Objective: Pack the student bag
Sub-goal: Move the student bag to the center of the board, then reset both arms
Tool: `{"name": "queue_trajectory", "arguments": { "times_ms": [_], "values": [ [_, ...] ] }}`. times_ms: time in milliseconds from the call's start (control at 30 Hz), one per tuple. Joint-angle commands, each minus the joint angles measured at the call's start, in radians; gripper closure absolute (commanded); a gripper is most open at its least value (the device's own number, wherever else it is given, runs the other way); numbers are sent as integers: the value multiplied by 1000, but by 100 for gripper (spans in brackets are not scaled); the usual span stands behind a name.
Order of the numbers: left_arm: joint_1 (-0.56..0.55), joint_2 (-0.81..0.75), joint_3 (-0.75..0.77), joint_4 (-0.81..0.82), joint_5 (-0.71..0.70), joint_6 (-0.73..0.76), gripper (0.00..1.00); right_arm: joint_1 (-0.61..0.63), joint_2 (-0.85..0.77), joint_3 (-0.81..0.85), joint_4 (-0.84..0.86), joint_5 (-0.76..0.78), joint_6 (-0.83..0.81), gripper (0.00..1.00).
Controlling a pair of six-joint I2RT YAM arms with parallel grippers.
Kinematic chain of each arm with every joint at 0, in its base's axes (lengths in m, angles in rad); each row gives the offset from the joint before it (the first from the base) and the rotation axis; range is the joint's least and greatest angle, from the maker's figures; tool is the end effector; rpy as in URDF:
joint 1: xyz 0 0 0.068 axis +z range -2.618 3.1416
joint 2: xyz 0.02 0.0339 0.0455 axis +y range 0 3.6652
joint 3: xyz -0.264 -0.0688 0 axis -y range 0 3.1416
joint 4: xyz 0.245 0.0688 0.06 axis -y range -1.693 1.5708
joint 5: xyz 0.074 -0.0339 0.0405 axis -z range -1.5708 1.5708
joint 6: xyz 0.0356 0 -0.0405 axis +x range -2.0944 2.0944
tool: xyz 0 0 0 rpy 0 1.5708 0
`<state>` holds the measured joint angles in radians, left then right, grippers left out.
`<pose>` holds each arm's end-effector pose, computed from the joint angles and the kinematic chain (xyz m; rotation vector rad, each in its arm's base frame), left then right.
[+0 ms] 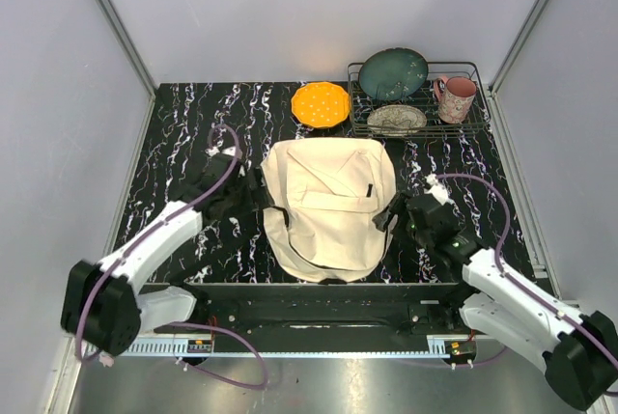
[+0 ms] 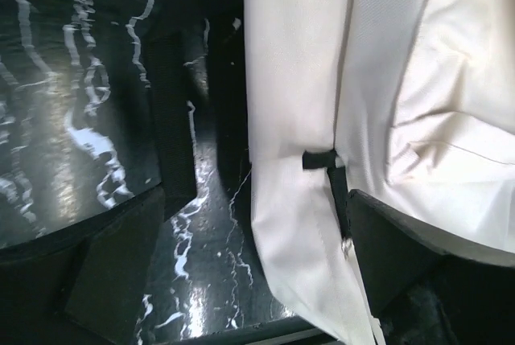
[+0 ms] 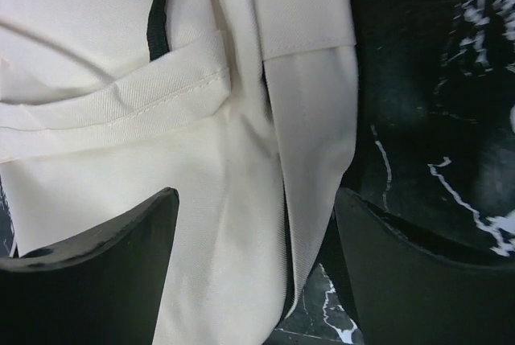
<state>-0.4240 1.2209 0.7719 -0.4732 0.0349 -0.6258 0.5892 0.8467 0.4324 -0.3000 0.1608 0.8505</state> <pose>0.2205 -0.1009 0.2219 -0.2427 2.5459 -0.4694 0.1495 0.0931 0.1961 0.3899 2.3071 0.5620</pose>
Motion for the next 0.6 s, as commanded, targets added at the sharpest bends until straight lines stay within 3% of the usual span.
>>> {"name": "queue_trajectory", "arguments": {
  "times_ms": [0,267,467,567],
  "values": [
    [11,-193,44,-120,-205,18,1,6,-107,91,-151,170,-4,15],
    [22,-419,-5,-182,-331,-21,1,6,-207,83,-260,384,45,12],
    [22,-466,-5,-235,-362,-18,1,6,-310,88,-258,585,-54,10],
    [22,-500,-19,-235,-362,-11,1,6,-339,114,-229,611,-157,3]
  ]
}}
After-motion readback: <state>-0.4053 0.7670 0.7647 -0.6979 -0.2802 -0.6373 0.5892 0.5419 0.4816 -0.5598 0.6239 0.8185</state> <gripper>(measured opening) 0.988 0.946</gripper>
